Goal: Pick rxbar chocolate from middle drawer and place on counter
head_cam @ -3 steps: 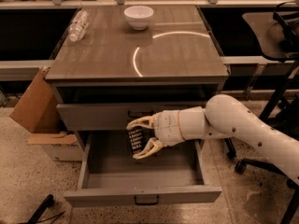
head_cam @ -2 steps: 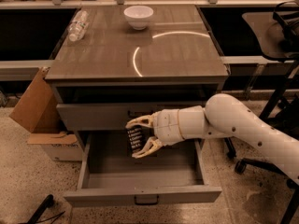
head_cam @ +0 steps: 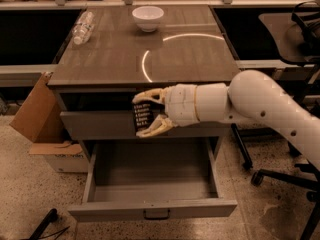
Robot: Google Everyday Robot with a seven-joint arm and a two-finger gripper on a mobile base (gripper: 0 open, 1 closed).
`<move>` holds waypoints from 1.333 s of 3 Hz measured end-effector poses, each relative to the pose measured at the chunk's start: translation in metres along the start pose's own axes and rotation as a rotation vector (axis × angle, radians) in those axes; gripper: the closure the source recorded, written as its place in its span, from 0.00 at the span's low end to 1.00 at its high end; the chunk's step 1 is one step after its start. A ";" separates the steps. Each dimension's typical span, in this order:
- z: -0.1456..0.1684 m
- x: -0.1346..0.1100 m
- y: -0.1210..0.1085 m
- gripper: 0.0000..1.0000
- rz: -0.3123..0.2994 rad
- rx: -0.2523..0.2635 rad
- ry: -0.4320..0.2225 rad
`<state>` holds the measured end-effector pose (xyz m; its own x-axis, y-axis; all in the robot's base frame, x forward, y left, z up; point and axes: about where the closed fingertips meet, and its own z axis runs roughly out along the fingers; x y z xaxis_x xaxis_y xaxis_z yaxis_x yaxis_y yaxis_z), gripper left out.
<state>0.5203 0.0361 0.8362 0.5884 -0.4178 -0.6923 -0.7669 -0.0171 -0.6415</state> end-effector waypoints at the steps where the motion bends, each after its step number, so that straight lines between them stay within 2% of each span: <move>1: -0.014 -0.016 -0.050 1.00 0.036 0.116 0.079; 2: -0.013 -0.017 -0.050 1.00 0.036 0.118 0.079; 3: -0.013 -0.013 -0.076 1.00 0.050 0.145 0.105; 4: -0.013 -0.003 -0.115 1.00 0.079 0.188 0.149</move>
Offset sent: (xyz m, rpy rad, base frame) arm 0.0193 -0.0050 0.0379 0.0072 -0.0143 -0.1089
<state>0.6035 0.0275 0.9164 0.4738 -0.5404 -0.6953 -0.7396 0.1844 -0.6473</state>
